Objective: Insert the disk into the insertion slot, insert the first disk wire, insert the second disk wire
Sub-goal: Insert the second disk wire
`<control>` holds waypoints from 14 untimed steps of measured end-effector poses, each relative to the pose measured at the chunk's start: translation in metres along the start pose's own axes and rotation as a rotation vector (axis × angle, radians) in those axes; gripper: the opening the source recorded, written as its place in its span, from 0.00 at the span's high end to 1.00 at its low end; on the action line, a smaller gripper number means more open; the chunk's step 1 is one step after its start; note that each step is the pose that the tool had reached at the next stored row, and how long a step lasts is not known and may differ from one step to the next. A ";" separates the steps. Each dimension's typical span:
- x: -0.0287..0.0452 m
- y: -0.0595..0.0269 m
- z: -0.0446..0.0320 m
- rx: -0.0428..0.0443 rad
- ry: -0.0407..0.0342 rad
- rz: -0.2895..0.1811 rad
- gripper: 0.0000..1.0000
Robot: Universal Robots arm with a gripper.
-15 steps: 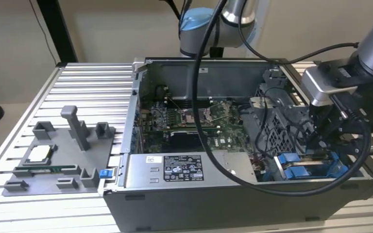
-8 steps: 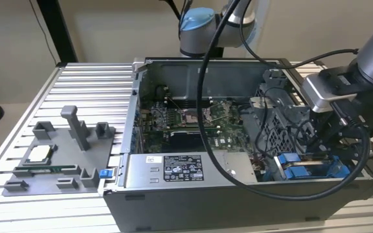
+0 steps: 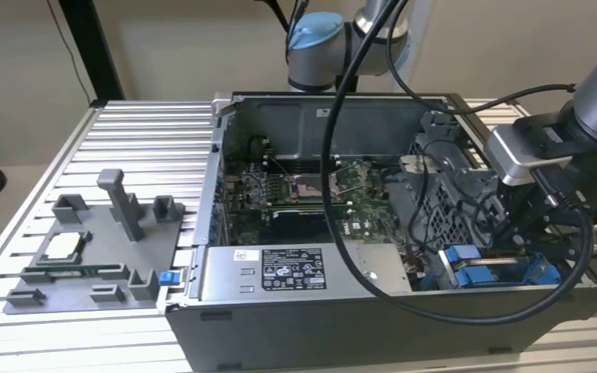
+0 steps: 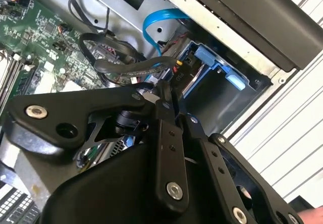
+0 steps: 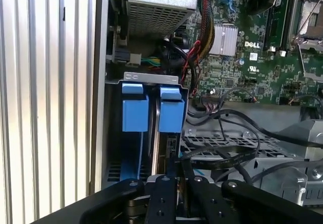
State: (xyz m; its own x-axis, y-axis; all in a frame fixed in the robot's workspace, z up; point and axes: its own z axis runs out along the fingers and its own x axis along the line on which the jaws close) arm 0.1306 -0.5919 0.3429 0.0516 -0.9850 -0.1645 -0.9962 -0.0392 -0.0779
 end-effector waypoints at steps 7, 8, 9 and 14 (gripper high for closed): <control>0.0006 0.0003 0.0039 0.0001 0.0016 0.001 1.00; 0.0007 0.0003 0.0044 0.0001 0.0019 0.001 1.00; 0.0009 0.0004 0.0049 0.0002 0.0022 0.002 1.00; 0.0014 0.0007 0.0080 0.0010 0.0032 0.007 1.00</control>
State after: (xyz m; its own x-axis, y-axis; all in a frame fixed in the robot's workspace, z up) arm 0.1305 -0.5920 0.3347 0.0446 -0.9858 -0.1619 -0.9964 -0.0323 -0.0778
